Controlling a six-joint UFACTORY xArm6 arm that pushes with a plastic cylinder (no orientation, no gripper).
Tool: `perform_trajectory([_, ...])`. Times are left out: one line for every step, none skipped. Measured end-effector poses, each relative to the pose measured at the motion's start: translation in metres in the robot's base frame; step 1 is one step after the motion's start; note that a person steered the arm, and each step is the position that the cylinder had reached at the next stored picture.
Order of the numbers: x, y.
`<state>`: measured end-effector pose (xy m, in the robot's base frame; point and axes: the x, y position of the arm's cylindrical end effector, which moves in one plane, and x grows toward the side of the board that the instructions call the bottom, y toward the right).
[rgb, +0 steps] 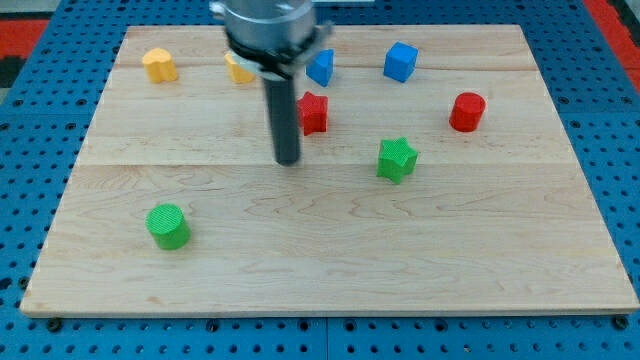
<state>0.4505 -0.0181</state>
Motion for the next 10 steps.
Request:
perform_trajectory([0.021, 0.070])
perform_trajectory([0.019, 0.126])
perform_trajectory([-0.022, 0.134])
perform_trajectory([-0.052, 0.134])
perform_trajectory([-0.003, 0.147])
perform_trajectory([-0.008, 0.110])
perform_trajectory([-0.036, 0.094])
perform_trajectory([-0.075, 0.113])
perform_trajectory([-0.097, 0.138])
perform_trajectory([-0.080, 0.113])
